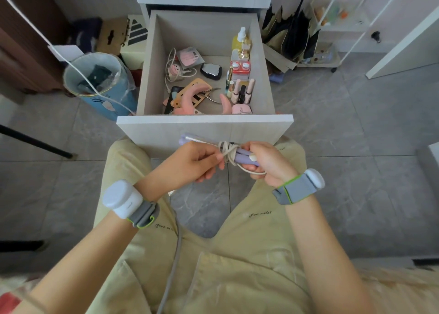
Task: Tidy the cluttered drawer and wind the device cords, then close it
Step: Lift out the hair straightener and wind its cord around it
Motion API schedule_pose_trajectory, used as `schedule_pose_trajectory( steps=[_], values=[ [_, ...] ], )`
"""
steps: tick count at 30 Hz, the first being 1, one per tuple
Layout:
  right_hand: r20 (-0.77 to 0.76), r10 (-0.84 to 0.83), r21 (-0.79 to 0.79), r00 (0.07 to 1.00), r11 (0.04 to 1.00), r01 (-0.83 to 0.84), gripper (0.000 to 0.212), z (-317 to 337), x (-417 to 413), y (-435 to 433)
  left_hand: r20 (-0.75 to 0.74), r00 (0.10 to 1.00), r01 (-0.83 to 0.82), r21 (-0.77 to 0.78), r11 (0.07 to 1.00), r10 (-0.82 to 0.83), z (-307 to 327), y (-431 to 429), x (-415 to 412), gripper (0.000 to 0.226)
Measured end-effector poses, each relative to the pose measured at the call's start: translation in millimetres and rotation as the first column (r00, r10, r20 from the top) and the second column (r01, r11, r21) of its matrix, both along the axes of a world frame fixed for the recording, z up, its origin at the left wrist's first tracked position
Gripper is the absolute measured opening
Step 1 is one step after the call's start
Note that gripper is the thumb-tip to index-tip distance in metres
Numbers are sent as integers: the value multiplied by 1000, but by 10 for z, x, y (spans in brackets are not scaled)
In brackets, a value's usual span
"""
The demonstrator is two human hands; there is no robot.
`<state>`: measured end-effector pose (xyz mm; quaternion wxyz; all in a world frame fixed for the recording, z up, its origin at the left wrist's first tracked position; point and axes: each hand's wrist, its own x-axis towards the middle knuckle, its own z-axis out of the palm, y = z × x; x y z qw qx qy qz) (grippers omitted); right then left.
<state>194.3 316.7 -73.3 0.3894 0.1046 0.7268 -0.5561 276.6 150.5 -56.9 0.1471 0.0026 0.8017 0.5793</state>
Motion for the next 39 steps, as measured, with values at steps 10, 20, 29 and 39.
schedule_pose_trajectory(
  steps=[10, 20, 29, 39],
  values=[
    [229, -22, -453, 973, 883, 126, 38, 17, -60, 98, 134, 990, -50, 126, 991, 33, -273, -128, -1, 43],
    [-5, 427, -404, 904, 826, -393, 20, 46, 81, 110, 302, 950, 139, -188, 972, -77, -359, -225, -23, 31],
    [-53, 557, 12, 829, 830, -557, 34, -1, -45, 109, 21, 999, -34, -383, 923, 45, -207, -252, -124, 39],
    [-170, 203, 195, 964, 966, -169, 33, -109, -23, -25, -226, 974, -136, -603, 786, -5, 80, -97, -17, 24]
  ],
)
